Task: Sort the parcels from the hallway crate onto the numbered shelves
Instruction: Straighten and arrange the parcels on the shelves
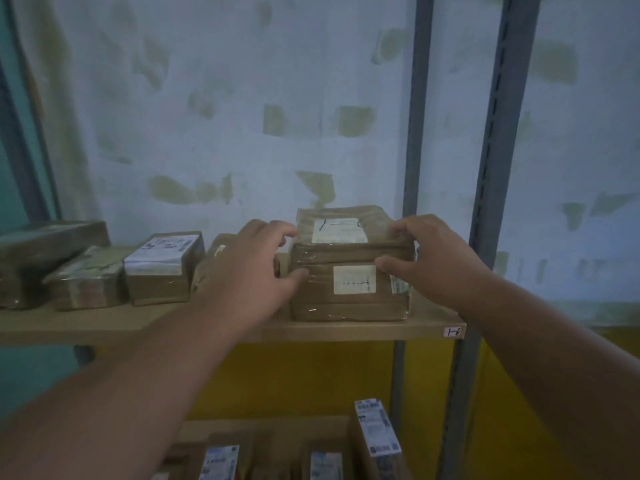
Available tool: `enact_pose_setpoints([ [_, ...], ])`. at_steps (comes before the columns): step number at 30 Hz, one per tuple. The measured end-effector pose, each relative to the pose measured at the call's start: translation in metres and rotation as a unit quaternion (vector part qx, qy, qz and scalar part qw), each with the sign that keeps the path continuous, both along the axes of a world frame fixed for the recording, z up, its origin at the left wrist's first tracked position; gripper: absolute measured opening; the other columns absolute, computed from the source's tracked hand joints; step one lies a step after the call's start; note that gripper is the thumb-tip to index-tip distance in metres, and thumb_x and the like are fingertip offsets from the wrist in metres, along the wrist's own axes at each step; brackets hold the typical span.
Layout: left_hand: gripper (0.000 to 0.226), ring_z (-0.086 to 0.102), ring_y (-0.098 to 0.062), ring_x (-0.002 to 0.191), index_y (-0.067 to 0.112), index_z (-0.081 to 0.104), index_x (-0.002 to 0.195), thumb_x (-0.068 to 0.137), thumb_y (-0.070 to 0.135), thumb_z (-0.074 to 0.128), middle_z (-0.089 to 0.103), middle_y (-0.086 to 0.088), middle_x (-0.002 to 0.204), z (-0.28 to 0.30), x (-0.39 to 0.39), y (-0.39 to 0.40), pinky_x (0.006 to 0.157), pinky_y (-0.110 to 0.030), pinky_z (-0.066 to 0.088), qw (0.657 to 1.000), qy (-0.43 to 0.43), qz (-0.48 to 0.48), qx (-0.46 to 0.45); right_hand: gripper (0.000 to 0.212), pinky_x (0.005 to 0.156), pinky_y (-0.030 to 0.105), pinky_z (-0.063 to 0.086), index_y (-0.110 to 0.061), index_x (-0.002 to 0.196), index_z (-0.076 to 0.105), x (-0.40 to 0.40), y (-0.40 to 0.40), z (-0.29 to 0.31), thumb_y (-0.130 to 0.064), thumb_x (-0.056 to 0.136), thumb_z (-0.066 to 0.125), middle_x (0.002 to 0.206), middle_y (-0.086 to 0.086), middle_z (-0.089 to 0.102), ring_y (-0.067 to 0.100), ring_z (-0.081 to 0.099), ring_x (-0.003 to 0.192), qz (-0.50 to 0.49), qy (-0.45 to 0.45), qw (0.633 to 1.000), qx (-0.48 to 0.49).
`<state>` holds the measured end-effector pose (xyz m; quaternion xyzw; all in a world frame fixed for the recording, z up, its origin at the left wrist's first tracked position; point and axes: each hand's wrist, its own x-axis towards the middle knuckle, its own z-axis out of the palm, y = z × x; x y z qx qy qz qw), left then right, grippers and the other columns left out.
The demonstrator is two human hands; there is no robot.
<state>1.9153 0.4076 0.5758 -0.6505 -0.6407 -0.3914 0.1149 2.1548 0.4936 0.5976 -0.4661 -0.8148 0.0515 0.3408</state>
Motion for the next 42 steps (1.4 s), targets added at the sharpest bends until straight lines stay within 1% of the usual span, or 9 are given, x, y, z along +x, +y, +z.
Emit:
enact_pose_setpoints([
  [2,0.060,0.059,-0.004,0.091,0.042,0.048,0.133,0.081,0.051,0.074,0.049,0.015,0.123,0.009,-0.003,0.013,0.085,-0.040,0.056,1.000,0.009,-0.004,-0.022,0.046,0.067,0.011,0.034,-0.034,0.125,0.054,0.001,0.010,-0.002,-0.043,0.084,0.074,0.122,-0.009,0.050,0.008,0.052,0.097,0.001,0.001,1.000,-0.008],
  [6,0.052,0.051,-0.002,0.092,0.036,0.054,0.131,0.084,0.049,0.072,0.047,0.013,0.128,0.018,-0.004,0.034,0.070,-0.012,0.037,0.996,0.032,-0.043,-0.072,0.036,0.069,0.022,0.048,-0.039,0.117,0.051,-0.001,0.016,-0.004,-0.040,0.087,0.072,0.108,-0.012,0.058,0.004,0.058,0.089,0.004,0.015,0.999,-0.038],
  [8,0.046,0.047,-0.002,0.089,0.035,0.058,0.125,0.084,0.050,0.072,0.045,0.013,0.124,0.018,-0.004,0.043,0.065,-0.009,0.027,0.995,0.035,-0.064,-0.070,0.035,0.066,0.020,0.046,-0.038,0.117,0.050,-0.002,0.016,-0.003,-0.038,0.089,0.070,0.104,-0.016,0.057,0.002,0.057,0.087,-0.010,0.015,0.999,-0.044],
  [15,0.045,0.046,0.000,0.081,0.034,0.063,0.120,0.080,0.050,0.075,0.042,0.014,0.110,0.017,-0.008,0.065,0.063,-0.011,0.028,0.991,0.028,-0.112,-0.066,0.039,0.063,0.017,0.043,-0.040,0.116,0.051,-0.002,0.014,-0.004,-0.039,0.085,0.075,0.103,-0.019,0.060,-0.002,0.058,0.087,-0.069,0.025,0.996,-0.055],
  [20,0.048,0.051,-0.010,0.091,0.032,0.064,0.119,0.077,0.050,0.079,0.041,0.011,0.111,0.022,-0.011,0.074,0.075,-0.027,0.036,0.989,0.030,-0.117,-0.081,0.046,0.062,0.017,0.040,-0.038,0.116,0.051,-0.009,0.014,-0.003,-0.038,0.080,0.080,0.100,-0.020,0.058,-0.002,0.055,0.085,-0.086,0.026,0.995,-0.041],
  [28,0.049,0.054,-0.008,0.091,0.036,0.063,0.117,0.074,0.055,0.078,0.043,0.012,0.114,0.024,-0.003,0.083,0.072,-0.027,0.038,0.986,0.039,-0.117,-0.110,0.046,0.060,0.018,0.036,-0.037,0.120,0.048,0.002,0.023,0.003,-0.037,0.084,0.076,0.094,-0.021,0.052,-0.002,0.051,0.080,-0.076,-0.001,0.996,-0.054],
  [31,0.032,0.063,-0.010,0.094,0.036,0.066,0.107,0.086,0.060,0.062,0.051,0.011,0.118,0.033,-0.006,0.086,0.080,-0.032,0.047,0.982,-0.015,-0.126,-0.139,0.046,0.061,0.016,0.038,-0.038,0.121,0.048,0.006,0.027,-0.002,-0.038,0.084,0.076,0.102,-0.018,0.056,-0.001,0.054,0.083,-0.067,0.008,0.997,-0.049],
  [34,0.026,0.070,-0.014,0.093,0.032,0.068,0.109,0.097,0.050,0.054,0.068,0.007,0.113,0.045,-0.010,0.097,0.085,-0.033,0.055,0.953,-0.162,-0.159,-0.199,0.046,0.061,0.016,0.040,-0.038,0.120,0.049,0.007,0.028,-0.004,-0.039,0.083,0.077,0.105,-0.016,0.057,0.000,0.055,0.085,-0.055,0.023,0.997,-0.044],
  [42,0.014,0.073,-0.013,0.084,0.030,0.069,0.101,0.091,0.040,0.069,0.070,0.008,0.100,0.048,-0.005,0.119,0.076,-0.024,0.056,0.949,-0.158,-0.152,-0.228,0.049,0.062,0.014,0.037,-0.037,0.116,0.049,0.012,0.026,-0.005,-0.039,0.079,0.081,0.106,-0.016,0.055,-0.002,0.053,0.085,-0.046,0.021,0.998,-0.035],
])
